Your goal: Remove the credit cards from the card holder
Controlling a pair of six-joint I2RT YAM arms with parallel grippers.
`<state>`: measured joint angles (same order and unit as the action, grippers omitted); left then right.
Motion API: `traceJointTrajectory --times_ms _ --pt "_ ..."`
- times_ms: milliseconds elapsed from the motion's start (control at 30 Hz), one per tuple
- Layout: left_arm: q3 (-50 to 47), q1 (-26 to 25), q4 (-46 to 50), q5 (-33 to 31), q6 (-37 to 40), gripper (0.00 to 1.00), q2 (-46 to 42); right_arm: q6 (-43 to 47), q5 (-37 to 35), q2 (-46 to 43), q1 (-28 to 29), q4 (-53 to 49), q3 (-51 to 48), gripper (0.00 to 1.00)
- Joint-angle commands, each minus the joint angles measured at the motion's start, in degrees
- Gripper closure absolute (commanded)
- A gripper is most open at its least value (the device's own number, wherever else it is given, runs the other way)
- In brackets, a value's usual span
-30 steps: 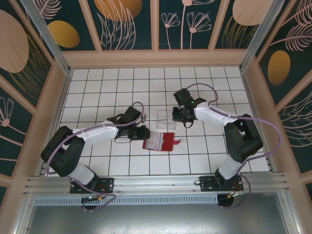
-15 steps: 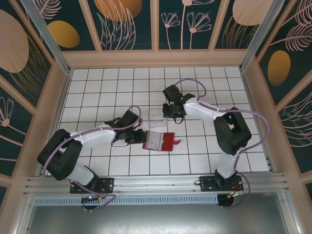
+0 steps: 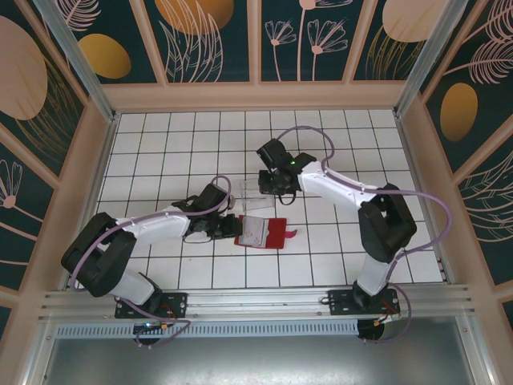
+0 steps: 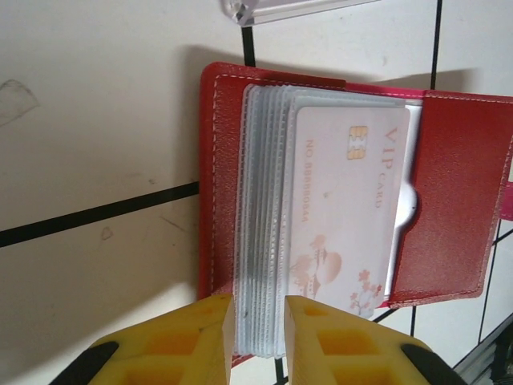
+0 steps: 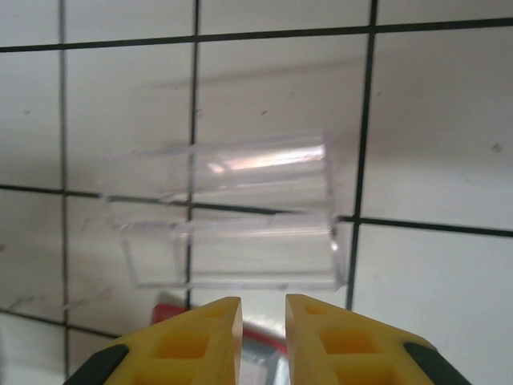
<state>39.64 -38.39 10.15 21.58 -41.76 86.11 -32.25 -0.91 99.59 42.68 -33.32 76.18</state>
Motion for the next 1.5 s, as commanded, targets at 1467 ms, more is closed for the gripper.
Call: traceJointTrajectory --times_ms 1467 --pt "7.15 -2.27 2.73 -3.16 1.73 0.72 9.39 -15.74 20.37 -8.90 2.59 25.58 -31.89 0.76"
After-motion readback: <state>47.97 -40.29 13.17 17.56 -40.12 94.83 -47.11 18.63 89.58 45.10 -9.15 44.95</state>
